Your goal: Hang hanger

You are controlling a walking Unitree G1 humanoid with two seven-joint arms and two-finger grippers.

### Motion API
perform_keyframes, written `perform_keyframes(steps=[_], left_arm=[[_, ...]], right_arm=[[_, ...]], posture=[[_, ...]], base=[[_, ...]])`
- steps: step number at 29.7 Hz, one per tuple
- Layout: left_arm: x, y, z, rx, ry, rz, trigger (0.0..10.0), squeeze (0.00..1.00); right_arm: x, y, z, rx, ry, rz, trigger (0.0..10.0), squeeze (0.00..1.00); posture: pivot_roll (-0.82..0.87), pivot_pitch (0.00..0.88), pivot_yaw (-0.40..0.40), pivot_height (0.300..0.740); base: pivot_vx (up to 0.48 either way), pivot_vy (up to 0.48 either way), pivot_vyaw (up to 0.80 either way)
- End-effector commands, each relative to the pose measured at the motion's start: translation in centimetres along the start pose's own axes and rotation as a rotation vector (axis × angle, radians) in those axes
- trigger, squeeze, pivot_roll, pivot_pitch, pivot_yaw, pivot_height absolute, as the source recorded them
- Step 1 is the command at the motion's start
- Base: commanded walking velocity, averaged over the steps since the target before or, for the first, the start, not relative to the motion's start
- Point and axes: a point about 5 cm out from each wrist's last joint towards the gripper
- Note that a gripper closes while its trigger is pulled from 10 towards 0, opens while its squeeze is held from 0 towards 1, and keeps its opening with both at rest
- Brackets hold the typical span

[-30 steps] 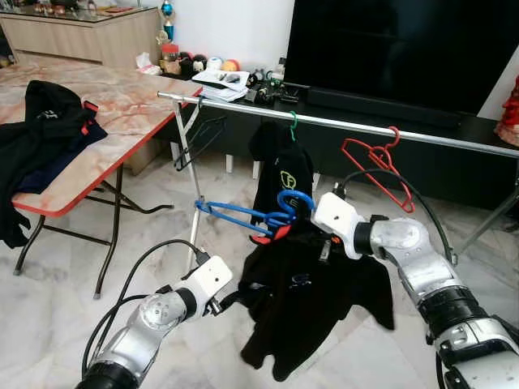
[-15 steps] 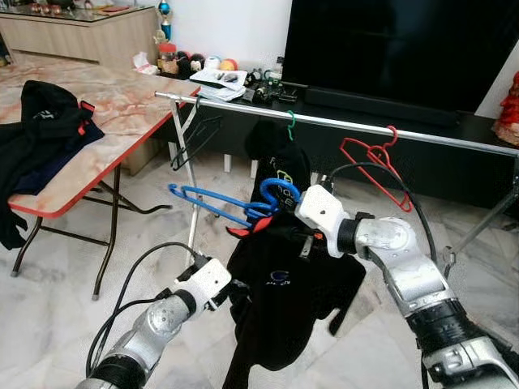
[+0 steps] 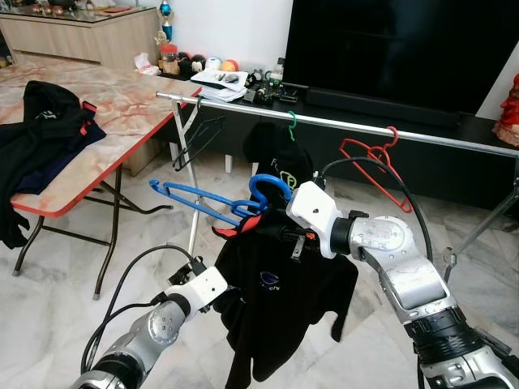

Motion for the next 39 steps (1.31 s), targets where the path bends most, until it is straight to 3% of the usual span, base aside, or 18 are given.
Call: perform_keyframes(steps=[1,9,19,20,21,22,39], left_arm=[[0.3,-0.2,-0.2,-0.012,-0.014,0.010,10.0,0.00],[0.6,-0.3,-0.3,-0.012,-0.033,0.014,10.0,0.00],[0.2,-0.3,-0.4,0.016,0.018,-0.002,10.0,0.00],[0.2,-0.2,-0.4,0.021,0.022,0.000,3.5,0.00],[0.2,-0.2,-0.4,0.021,0.022,0.000,3.5,0.00],[0.1,-0.2,-0.4,0.027,0.026,0.002,0.0,0.00],[-0.1,-0.1,-0.4,0.054,0.045,0.044,0.0,0.00]], right_arm=[[0.9,0.5,0.1,0.013,-0.034,0.015,0.0,0.00],[1.7,1.3,0.1,0.045,-0.056,0.014,0.0,0.00],[2.1,2.0,0.3,0.068,-0.069,0.013,0.0,0.00],[2.0,2.0,0.4,0.067,-0.069,0.013,0.0,0.00],[2.0,2.0,0.4,0.067,-0.069,0.013,0.0,0.00],[2.0,2.0,0.4,0.068,-0.068,0.012,0.0,0.00],[1.9,2.4,0.4,0.087,-0.061,0.016,0.0,0.00]], posture=[[0.11,0.021,-0.075,0.740],[0.10,0.028,-0.070,0.740],[0.10,0.029,-0.066,0.740],[0.10,0.029,-0.066,0.740],[0.10,0.029,-0.066,0.740],[0.10,0.029,-0.066,0.740],[0.10,0.029,-0.064,0.740]], base=[[0.000,0.000,0.00],[0.000,0.000,0.00],[0.000,0.000,0.00],[0.000,0.000,0.00],[0.000,0.000,0.00],[0.000,0.000,0.00],[0.000,0.000,0.00]])
Point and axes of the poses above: a point about 5 cm out from each wrist's last joint towards the gripper, its own z axis pointing back from the gripper into the wrist, its own x axis along the axis of the wrist's last joint, y = z × x, and after that the axes turned 15 degrees about -z, right-handed
